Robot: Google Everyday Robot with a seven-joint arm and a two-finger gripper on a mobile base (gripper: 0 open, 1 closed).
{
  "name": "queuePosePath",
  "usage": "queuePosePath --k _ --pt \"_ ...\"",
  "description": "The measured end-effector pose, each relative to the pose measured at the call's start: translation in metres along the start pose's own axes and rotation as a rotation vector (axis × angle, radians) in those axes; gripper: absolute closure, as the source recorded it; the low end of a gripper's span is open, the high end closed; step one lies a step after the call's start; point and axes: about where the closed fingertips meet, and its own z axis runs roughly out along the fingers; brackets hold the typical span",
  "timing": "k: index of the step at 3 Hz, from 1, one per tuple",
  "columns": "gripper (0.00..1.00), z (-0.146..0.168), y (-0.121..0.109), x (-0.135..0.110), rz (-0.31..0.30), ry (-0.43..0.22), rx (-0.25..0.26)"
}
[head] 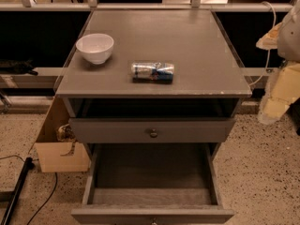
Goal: Place redbull can into middle drawer
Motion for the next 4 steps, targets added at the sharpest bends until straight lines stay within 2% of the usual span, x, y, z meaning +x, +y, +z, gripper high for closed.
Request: queuePosePath --k 1,2,3,4 --pt "0.0 0.0 0.0 0.0 0.0 0.0 0.0" --pt "0.0 0.005 -0.014 -0.003 0.033 -0.062 -0.017" --pt "0.0 0.023 -0.059 -0.024 0.075 -0.22 -0.063" --pt "0.0 0.04 -0.093 -0.046 0.077 -0.319 -0.09"
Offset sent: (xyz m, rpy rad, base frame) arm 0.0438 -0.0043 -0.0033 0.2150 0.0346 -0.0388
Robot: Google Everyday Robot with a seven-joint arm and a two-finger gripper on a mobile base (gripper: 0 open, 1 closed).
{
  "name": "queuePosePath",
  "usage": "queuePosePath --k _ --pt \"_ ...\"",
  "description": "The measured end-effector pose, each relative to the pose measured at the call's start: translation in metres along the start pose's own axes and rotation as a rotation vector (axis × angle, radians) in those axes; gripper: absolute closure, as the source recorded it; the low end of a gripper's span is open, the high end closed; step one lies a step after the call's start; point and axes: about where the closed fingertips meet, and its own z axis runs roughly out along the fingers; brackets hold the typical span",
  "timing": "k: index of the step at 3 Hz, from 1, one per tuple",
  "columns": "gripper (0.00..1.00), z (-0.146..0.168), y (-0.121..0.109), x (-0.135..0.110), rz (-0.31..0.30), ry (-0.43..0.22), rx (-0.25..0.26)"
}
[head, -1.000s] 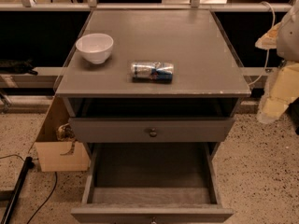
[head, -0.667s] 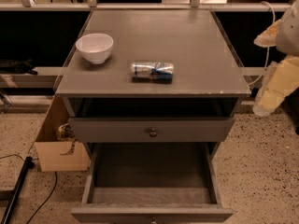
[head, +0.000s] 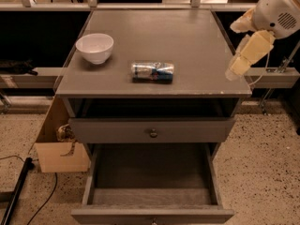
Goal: Place redbull can into middle drawer
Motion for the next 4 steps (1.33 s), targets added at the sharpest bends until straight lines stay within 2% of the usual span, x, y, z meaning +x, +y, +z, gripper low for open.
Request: queuePosePath --k 1,2,4 --pt "0.0 0.031 -0.026 -0.025 -0.02 -0.081 -0.04" --pt "0.0 0.065 -0.038 -0.046 -0.047 -0.102 -0.071" --pt "0.0 0.123 -0.044 -0.081 -0.114 -0.053 -0.098"
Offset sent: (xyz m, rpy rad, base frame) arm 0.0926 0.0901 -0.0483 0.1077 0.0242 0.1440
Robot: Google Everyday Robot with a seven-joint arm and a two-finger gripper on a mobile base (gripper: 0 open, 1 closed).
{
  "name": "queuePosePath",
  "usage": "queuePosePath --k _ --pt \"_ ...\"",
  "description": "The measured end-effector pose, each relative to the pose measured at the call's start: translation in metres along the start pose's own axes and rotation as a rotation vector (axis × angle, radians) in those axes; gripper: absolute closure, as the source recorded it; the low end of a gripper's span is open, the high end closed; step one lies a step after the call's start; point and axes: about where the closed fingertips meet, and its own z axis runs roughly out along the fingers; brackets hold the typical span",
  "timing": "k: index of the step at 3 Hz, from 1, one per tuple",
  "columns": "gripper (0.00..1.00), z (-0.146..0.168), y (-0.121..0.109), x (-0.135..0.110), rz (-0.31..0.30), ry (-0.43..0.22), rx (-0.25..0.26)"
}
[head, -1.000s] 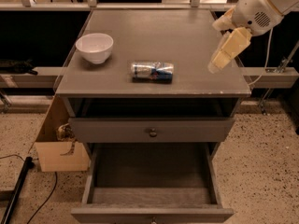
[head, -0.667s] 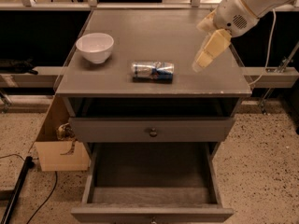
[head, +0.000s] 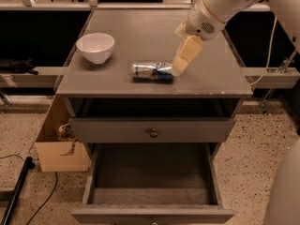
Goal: Place redbull can into middle drawer
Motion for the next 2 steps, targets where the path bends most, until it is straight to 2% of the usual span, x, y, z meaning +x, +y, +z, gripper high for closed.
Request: queuePosePath --k 1,2 --pt "0.0 0.0281 -0.0029 -0.0053 -0.023 0.065 -0.007" --pt "0.0 0.0248 -0.0017 -0.0032 -0.019 0.061 -0.002"
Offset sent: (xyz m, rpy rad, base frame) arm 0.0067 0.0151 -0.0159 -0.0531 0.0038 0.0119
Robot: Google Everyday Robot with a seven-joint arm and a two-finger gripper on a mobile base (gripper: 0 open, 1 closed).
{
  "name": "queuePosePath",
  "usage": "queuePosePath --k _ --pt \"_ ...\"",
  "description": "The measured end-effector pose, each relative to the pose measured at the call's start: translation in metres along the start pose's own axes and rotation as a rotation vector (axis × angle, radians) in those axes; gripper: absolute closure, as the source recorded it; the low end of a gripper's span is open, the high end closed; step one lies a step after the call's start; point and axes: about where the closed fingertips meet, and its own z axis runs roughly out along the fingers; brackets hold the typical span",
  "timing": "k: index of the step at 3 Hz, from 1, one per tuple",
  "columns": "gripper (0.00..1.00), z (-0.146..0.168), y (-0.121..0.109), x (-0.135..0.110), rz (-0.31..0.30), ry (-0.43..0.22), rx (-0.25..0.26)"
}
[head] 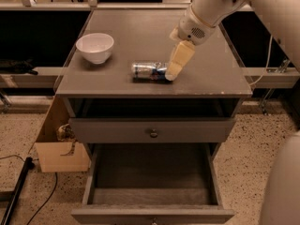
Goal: Place redbull can into middle drawer
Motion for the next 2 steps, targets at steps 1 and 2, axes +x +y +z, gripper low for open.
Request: queuePosePath --k 1,2 --pt "0.0 -0.0217 0.0077 0.0188 0.031 -0.034 0.038" --pt "0.0 -0.0217 0.0077 0.0188 0.031 -0.034 0.038"
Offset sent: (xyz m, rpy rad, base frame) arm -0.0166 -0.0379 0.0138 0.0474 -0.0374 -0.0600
